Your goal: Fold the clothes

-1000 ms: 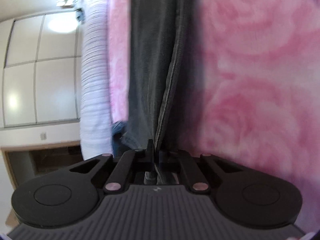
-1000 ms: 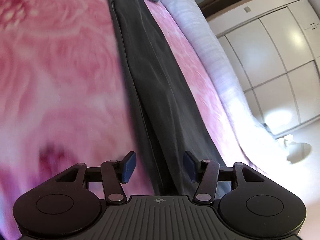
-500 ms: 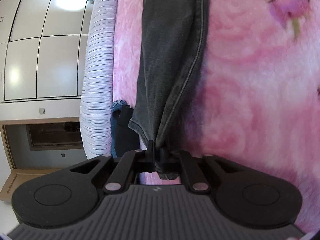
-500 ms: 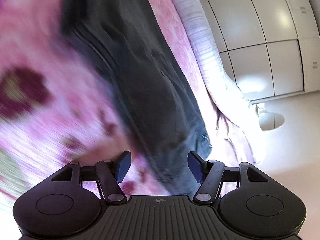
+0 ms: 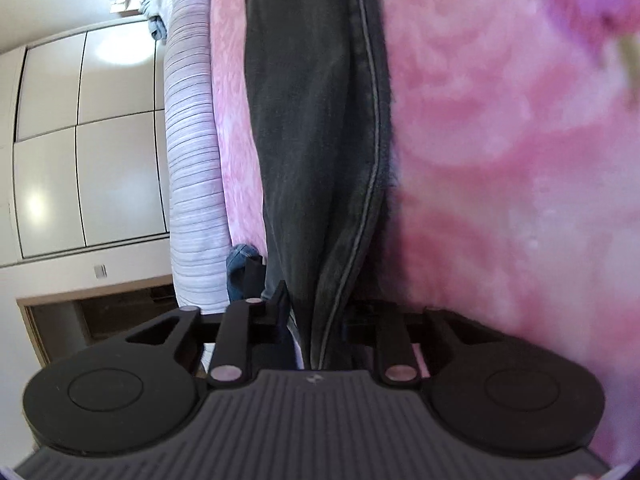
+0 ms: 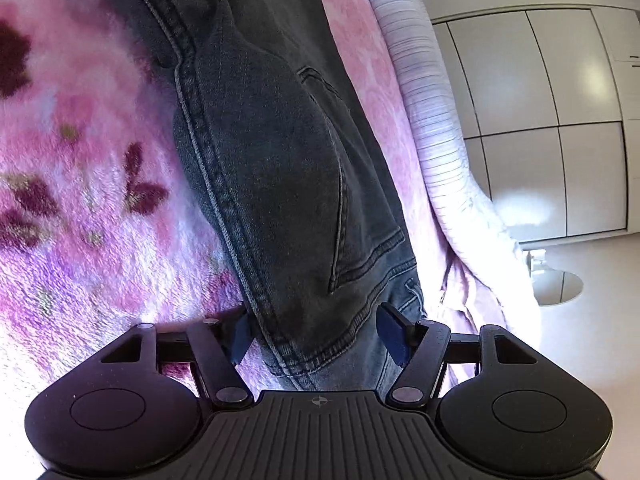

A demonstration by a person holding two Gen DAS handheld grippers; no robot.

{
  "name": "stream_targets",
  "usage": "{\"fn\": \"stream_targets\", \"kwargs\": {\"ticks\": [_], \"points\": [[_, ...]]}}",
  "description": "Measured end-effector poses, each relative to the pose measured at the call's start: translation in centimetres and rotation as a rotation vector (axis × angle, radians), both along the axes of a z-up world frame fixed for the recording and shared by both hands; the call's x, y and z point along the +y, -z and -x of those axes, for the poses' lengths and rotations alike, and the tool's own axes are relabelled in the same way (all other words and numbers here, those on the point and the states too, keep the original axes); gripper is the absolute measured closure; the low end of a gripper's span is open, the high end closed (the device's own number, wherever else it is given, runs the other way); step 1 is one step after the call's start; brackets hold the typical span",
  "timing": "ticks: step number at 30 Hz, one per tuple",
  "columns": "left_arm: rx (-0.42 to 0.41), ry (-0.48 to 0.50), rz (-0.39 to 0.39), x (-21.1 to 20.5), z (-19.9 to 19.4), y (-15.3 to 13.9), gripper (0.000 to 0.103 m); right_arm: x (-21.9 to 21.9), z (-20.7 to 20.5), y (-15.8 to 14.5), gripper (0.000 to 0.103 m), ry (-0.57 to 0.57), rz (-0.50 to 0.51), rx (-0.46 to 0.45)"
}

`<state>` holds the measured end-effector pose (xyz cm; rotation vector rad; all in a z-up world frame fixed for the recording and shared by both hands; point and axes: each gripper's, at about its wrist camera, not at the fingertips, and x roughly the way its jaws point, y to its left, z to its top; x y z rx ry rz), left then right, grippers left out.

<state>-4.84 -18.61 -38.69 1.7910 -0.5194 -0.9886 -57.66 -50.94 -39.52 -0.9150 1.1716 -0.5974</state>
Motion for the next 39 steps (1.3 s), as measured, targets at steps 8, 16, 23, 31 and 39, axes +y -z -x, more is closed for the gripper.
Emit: {"fn": "stream_targets", "kwargs": {"ticks": [8,16,23,31,39], "points": [[0.083,-0.061,0.017,-1.2,-0.6,-0.8,0.097,-2.4,-0.2,0.3,0.058,-0.043,-0.040,0.054],[0.105,-0.051,0.059,1.7,1.4,-6.0,0.098,-2.0,1.9,-3.2,0.086,-0.029,-0.030,0.028],[0.170,-0.031,0.021,11.9,6.8,-7.6,0.098,2.6,7.6,-5.3,0.086,-0.017,-0.060,0.036],[0.194,-0.138,-0.026,17.2,7.7,-5.1,0.087,6.1,9.2,-2.4,0.068,0.087,-0.071,0.028],[0.285,-0.221,0.078,18.7,7.2,-8.7,0.075,10.5,6.8,-10.3,0.068,0.189,-0.245,-0.387]]}}
